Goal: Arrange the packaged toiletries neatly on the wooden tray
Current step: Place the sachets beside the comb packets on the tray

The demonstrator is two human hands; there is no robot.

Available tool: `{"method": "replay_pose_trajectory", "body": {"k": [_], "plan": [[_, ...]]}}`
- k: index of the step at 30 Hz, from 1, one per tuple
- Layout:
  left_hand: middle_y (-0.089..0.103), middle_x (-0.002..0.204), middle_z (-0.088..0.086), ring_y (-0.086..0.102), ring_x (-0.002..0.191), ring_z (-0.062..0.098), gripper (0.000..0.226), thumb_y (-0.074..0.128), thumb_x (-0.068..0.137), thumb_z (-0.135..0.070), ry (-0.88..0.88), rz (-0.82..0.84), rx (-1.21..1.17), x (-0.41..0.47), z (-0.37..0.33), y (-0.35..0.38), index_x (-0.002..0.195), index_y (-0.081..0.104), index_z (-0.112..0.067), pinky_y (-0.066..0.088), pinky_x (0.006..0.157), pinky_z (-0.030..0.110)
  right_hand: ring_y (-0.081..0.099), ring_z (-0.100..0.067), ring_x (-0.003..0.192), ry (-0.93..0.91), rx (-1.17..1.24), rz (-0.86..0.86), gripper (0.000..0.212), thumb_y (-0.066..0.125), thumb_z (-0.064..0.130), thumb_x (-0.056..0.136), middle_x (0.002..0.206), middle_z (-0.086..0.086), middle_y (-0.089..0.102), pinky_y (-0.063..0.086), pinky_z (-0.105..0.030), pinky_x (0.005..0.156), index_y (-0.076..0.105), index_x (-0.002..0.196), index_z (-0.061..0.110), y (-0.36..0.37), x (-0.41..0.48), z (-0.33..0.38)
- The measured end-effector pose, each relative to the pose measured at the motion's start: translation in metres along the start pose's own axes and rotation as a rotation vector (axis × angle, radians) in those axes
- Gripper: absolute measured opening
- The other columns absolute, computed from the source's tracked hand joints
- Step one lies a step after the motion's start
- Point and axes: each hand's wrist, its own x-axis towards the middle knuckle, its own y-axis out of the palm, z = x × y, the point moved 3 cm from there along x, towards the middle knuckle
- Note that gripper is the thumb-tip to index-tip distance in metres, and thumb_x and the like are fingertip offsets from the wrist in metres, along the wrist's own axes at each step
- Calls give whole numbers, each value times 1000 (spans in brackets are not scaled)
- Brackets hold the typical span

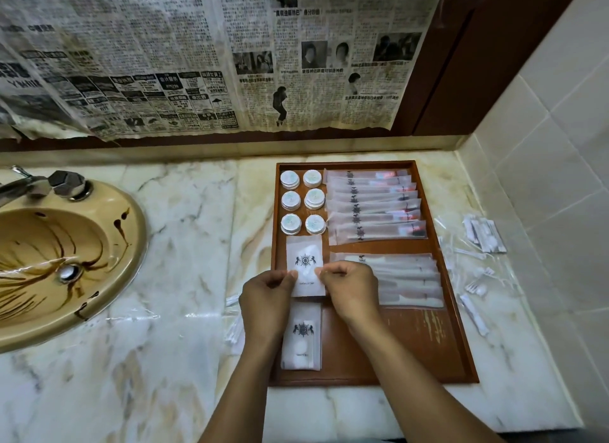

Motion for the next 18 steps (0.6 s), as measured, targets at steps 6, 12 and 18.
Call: {"method": "replay_pose_trajectory", "body": {"k": [6, 12, 18], "plan": [[71, 99, -1, 59, 105, 28, 26, 62, 94, -47, 195, -95, 725, 19, -8, 11, 102, 79, -30, 39, 89, 44, 70, -24, 83, 16, -391, -119, 12, 72, 32, 84, 87, 4, 77, 55, -30, 70, 77, 77, 24, 15, 19, 4], [65, 104, 0, 55, 106, 26, 26, 61, 93, -47, 279, -88, 935, 25, -11, 18, 103, 76, -28, 35, 88, 43, 71, -30, 89, -31, -625, -151, 20, 71, 40, 85, 94, -1, 76, 58, -33, 72, 76, 92, 22, 22, 23, 3], [64, 103, 1, 54, 104, 26, 31, 57, 93, -52, 298, -104, 1032, 26, -15, 15, 99, 75, -27, 34, 85, 42, 69, -30, 87, -96, -705, -149, 28, 70, 46, 87, 93, -4, 74, 50, -30, 66, 75, 93, 19, 25, 21, 3]]}}
